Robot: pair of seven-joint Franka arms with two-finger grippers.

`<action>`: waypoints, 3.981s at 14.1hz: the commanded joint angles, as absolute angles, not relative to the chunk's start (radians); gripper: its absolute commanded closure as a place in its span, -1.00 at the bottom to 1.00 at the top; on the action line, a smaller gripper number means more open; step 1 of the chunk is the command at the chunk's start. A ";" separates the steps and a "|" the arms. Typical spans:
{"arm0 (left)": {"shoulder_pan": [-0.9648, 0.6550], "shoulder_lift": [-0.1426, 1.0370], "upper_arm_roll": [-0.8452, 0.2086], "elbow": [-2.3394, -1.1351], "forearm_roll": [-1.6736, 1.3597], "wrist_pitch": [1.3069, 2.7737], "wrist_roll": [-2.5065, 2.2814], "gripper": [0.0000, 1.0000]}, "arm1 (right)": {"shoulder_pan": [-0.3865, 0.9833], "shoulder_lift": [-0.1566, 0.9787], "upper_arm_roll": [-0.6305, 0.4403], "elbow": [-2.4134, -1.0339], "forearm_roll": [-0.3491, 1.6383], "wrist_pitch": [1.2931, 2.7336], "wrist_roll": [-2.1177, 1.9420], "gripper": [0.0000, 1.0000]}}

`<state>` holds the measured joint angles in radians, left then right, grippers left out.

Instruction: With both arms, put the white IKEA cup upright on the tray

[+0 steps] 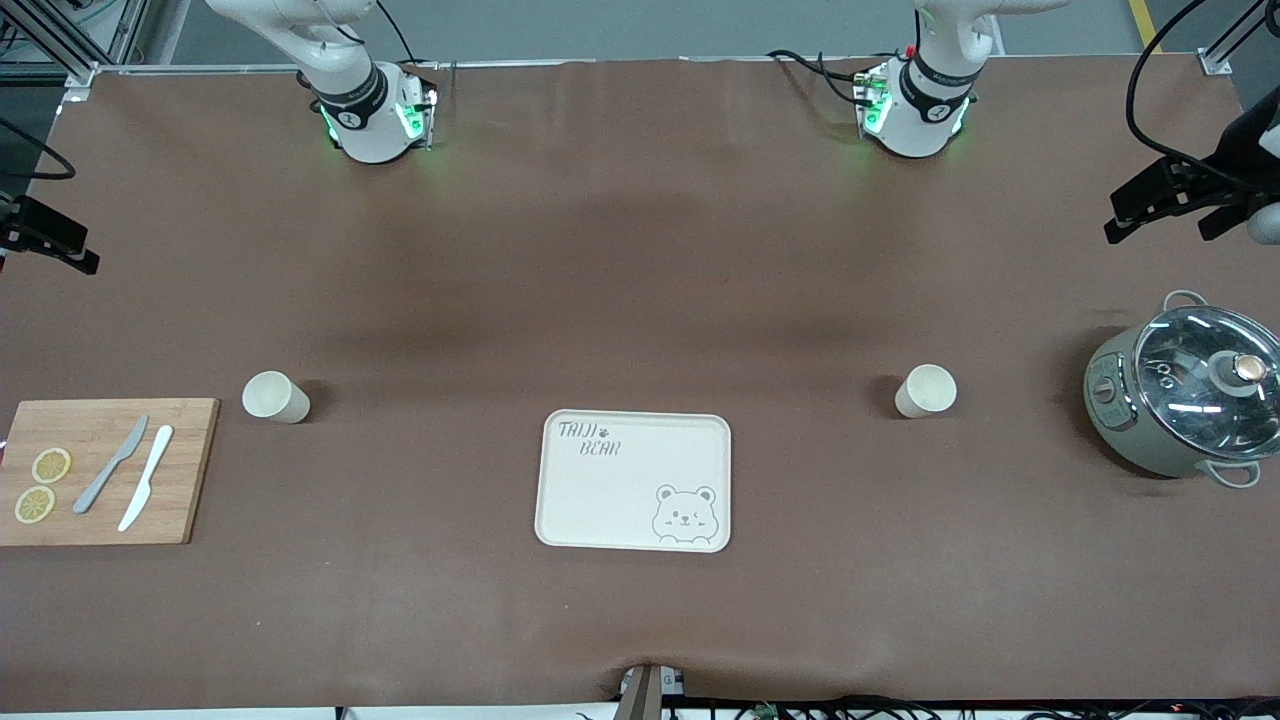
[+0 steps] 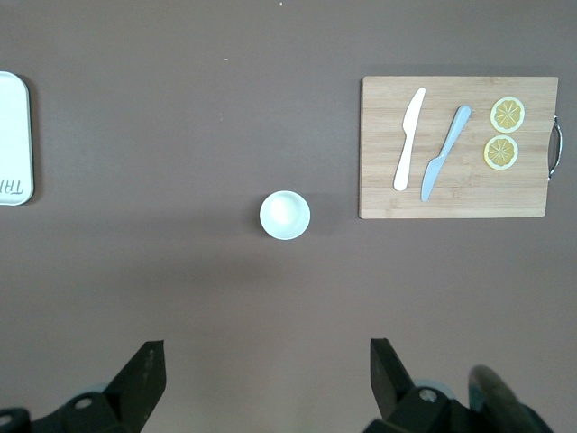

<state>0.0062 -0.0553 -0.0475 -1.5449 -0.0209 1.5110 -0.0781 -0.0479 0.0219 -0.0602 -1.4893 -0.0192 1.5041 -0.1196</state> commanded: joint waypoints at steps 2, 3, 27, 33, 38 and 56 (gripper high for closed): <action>0.011 -0.061 -0.051 -1.536 0.002 1.514 -0.071 -1.00 | -0.058 0.025 -0.052 -1.482 -0.026 1.499 -0.107 -1.00; 0.012 -0.058 -0.051 -1.520 0.002 1.514 -0.072 -1.00 | -0.058 0.025 -0.052 -1.482 -0.026 1.499 -0.107 -1.00; -0.008 0.069 -0.080 -2.207 -0.006 2.398 -0.207 -1.00 | -0.074 0.135 -0.048 -1.480 -0.031 1.627 -0.120 -1.00; -0.009 0.205 -0.084 -2.252 -0.005 2.545 -0.210 -0.40 | -0.043 0.195 -0.049 -1.485 -0.025 1.661 -0.110 -1.00; -0.003 0.278 -0.084 -2.214 -0.005 2.565 -0.207 -0.28 | -0.044 0.268 -0.051 -1.482 -0.025 1.661 -0.115 -1.00; -0.009 0.262 -0.141 -2.210 -0.005 2.605 -0.325 1.00 | -0.166 0.428 -0.052 -1.491 -0.023 1.637 -0.101 -1.00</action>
<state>-0.0087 0.2960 -0.1149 -2.2074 -0.0196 2.6072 -0.2661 -0.1442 0.4140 -0.0658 -1.5032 -0.0192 1.6379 -0.1193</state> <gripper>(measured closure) 0.969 0.000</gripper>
